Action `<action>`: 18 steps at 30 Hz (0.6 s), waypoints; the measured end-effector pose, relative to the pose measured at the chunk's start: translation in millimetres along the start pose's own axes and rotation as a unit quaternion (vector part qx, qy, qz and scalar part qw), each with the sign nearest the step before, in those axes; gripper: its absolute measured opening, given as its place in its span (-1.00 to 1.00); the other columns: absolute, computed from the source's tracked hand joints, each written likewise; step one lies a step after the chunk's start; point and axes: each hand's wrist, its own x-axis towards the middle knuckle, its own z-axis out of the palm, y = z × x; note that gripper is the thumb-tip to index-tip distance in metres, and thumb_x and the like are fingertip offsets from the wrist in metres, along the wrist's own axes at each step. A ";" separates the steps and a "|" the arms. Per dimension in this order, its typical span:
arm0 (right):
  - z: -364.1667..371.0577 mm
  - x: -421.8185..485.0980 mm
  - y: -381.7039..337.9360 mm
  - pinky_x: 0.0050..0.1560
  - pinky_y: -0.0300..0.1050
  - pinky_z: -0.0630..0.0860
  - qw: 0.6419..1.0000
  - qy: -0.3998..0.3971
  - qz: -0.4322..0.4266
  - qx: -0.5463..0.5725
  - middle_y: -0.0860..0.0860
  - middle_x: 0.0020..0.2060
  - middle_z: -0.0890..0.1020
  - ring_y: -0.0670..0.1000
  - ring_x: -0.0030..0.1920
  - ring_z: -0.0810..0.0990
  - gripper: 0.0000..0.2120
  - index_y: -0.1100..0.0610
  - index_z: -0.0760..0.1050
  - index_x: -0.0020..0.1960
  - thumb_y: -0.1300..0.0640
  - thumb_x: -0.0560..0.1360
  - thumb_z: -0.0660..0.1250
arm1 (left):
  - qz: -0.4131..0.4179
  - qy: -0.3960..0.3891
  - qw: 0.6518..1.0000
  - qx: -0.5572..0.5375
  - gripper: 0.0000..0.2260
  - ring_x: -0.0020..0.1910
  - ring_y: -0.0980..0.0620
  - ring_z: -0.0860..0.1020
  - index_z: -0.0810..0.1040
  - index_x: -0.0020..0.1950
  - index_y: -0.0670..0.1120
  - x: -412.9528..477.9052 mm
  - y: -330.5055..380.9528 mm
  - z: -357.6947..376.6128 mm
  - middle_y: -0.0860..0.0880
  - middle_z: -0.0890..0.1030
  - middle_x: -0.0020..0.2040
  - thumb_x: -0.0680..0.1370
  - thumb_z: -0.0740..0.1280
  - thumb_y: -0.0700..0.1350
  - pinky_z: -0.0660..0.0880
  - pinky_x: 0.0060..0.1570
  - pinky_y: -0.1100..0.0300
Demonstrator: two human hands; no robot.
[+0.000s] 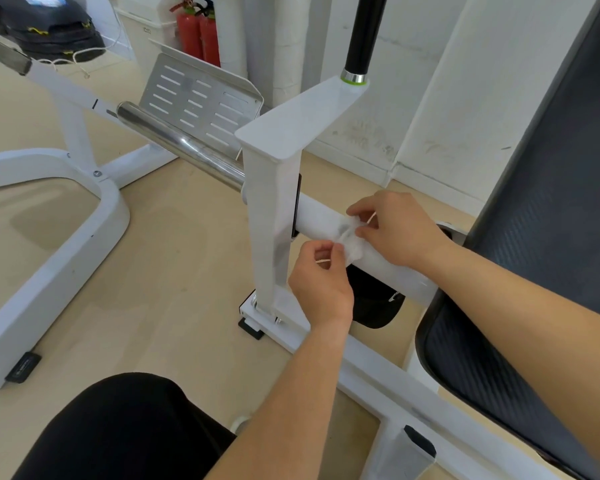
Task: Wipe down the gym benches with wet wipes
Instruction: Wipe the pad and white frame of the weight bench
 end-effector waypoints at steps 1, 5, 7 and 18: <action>0.4 0.9 -2.5 0.06 -0.20 0.46 1.000 0.013 -0.002 0.015 0.05 0.08 0.65 -0.04 -0.02 0.54 -0.66 0.11 0.61 0.27 0.28 0.52 0.36 | -0.006 -0.001 1.000 -0.010 -0.98 -0.19 0.27 0.58 0.62 -0.03 -0.07 -2.7 0.5 1.3 0.10 0.64 -0.17 0.58 0.41 -0.13 0.43 -0.20 0.49; 2.3 0.5 -11.2 0.13 -0.22 0.47 0.999 0.015 -0.006 0.040 0.05 0.14 0.68 0.03 0.12 0.62 -0.72 0.12 0.63 0.25 0.23 0.59 0.30 | -0.030 -0.003 0.999 -0.024 -0.81 0.00 0.21 0.60 0.59 0.22 -0.05 -15.1 2.0 6.6 0.10 0.62 0.04 0.62 0.36 -0.07 0.44 -0.09 0.51; 1.8 -1.7 -11.9 0.18 -0.27 0.39 0.999 -0.007 -0.002 0.046 0.02 0.24 0.64 0.02 0.24 0.58 -0.72 0.11 0.61 0.29 0.17 0.64 0.24 | -0.042 -0.011 0.999 -0.022 -0.73 0.05 0.20 0.56 0.54 0.32 -0.05 -18.5 4.1 10.0 0.12 0.56 0.10 0.63 0.35 -0.04 0.43 0.02 0.44; 3.0 19.2 4.7 -0.02 -0.34 0.31 0.992 -0.127 -0.022 0.002 -0.13 0.08 0.63 -0.14 0.00 0.54 -0.57 -0.02 0.39 0.51 0.04 0.65 0.24 | -0.090 0.006 0.995 -0.050 -0.84 -0.28 0.24 0.53 0.56 -0.06 -0.09 1.5 2.0 22.7 0.10 0.62 -0.23 0.64 0.28 -0.04 0.40 -0.22 0.34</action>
